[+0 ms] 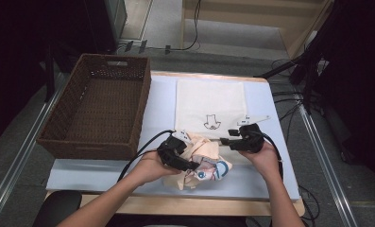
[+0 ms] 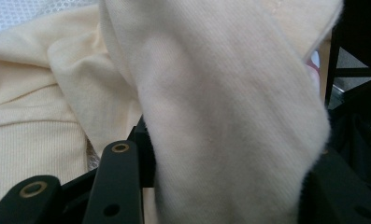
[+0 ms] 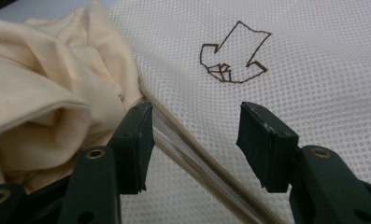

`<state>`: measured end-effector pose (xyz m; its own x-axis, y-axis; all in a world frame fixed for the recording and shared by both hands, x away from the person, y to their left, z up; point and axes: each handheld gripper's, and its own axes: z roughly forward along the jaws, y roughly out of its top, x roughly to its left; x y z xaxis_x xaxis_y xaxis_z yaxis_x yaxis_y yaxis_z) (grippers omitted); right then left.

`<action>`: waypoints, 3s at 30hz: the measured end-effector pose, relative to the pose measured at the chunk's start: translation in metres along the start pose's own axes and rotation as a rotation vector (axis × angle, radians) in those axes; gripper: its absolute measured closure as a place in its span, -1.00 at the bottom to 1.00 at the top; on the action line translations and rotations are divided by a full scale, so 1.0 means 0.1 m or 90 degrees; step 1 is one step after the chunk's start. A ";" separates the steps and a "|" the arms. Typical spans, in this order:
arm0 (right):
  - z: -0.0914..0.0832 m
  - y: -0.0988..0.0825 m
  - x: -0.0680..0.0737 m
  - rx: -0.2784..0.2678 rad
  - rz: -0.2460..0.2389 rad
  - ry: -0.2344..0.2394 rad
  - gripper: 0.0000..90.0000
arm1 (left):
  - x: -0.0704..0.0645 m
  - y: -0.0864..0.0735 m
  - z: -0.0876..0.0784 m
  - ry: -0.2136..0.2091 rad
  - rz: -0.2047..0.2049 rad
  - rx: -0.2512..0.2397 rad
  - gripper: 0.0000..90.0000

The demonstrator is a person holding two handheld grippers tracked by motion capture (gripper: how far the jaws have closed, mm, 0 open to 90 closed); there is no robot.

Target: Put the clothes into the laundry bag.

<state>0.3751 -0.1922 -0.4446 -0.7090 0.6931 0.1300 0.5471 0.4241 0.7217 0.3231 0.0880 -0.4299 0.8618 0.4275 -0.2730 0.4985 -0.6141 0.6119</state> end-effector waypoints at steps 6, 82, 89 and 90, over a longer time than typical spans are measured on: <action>0.15 -0.03 0.04 0.042 -0.012 -0.005 0.11 | 0.01 -0.01 -0.04 -0.006 -0.001 -0.004 -0.11; -0.39 0.63 0.47 -0.079 -0.018 -0.042 0.98 | 0.14 0.63 0.03 0.040 -0.095 -0.105 0.66; -0.38 0.60 0.47 -0.075 -0.012 -0.036 0.98 | 0.29 0.68 0.20 0.078 -0.092 -0.086 0.66; -0.38 0.59 0.47 -0.074 -0.012 -0.036 0.98 | 0.29 0.68 0.20 0.078 -0.092 -0.086 0.66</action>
<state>0.3579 -0.1566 -0.3700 -0.6905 0.7189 0.0799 0.4766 0.3691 0.7979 0.3835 0.0455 -0.4106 0.7606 0.5867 -0.2779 0.5916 -0.4501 0.6689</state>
